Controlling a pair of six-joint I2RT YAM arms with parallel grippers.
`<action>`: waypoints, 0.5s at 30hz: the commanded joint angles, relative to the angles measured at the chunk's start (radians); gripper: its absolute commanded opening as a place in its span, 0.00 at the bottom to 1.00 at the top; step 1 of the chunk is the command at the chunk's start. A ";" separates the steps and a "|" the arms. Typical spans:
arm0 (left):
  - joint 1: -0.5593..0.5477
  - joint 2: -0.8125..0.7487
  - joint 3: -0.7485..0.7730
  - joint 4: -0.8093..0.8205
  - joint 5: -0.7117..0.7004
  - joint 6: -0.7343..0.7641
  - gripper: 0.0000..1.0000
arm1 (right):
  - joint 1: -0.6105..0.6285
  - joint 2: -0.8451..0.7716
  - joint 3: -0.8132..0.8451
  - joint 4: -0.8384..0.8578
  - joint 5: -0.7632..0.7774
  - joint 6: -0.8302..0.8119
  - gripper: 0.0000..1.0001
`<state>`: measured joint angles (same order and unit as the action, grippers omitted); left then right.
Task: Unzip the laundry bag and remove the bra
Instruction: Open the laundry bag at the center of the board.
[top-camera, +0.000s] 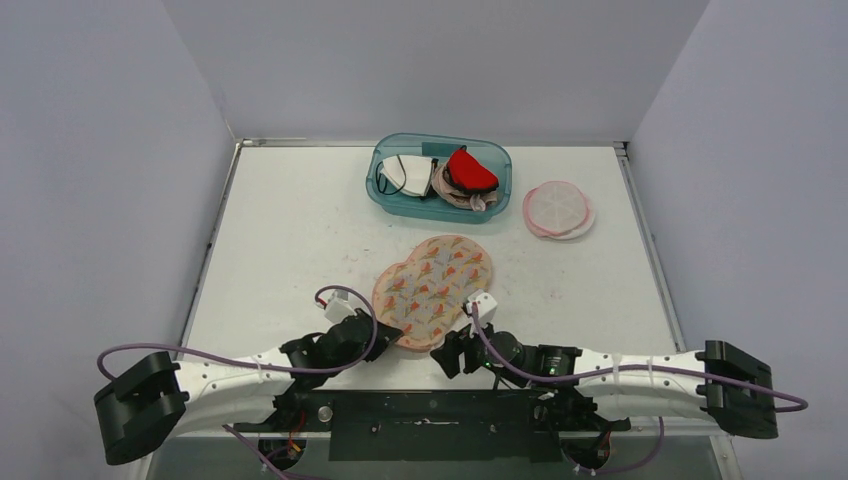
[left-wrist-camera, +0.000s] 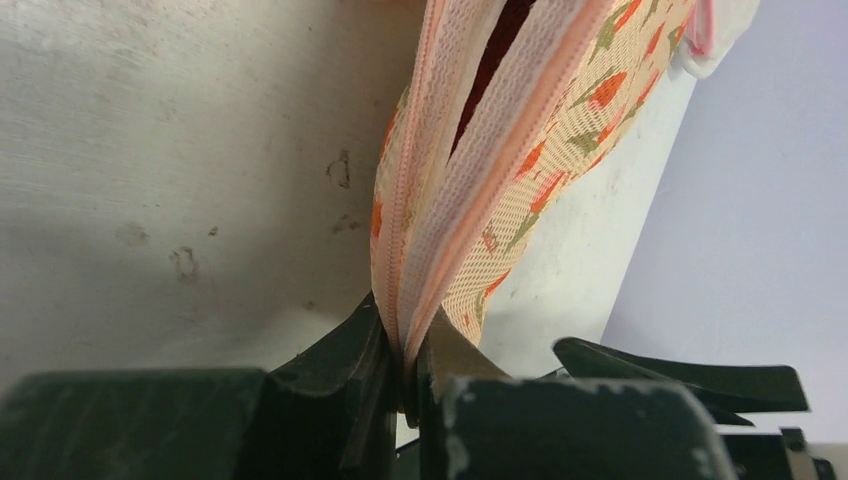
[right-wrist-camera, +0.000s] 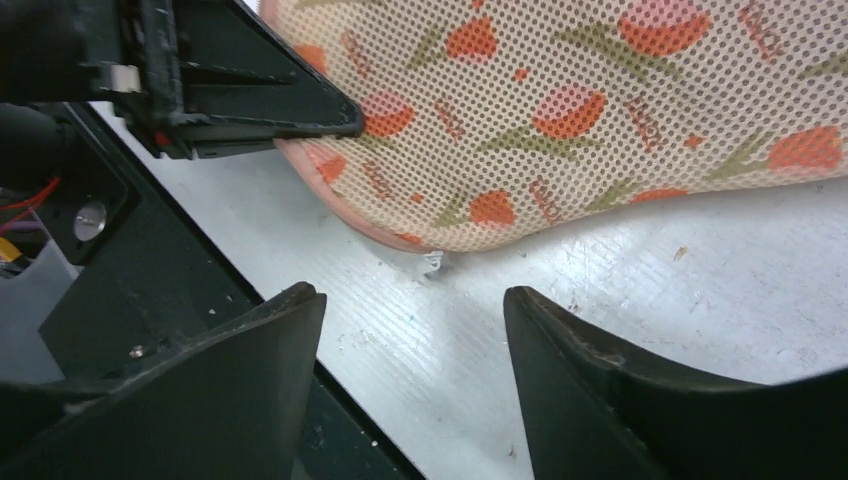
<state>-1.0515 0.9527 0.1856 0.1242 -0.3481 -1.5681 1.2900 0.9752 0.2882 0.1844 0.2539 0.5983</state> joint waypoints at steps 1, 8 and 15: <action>0.005 0.039 0.032 0.101 -0.072 -0.011 0.00 | -0.008 -0.098 0.017 -0.058 0.036 0.094 0.74; -0.045 0.161 0.084 0.186 -0.110 -0.043 0.14 | -0.155 -0.170 -0.025 -0.112 0.029 0.216 0.85; -0.051 0.126 0.166 0.016 0.005 0.143 0.90 | -0.282 -0.195 -0.072 -0.015 -0.007 0.216 0.91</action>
<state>-1.0939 1.1381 0.2741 0.2340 -0.3862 -1.5337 1.0435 0.7971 0.2249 0.0895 0.2642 0.7986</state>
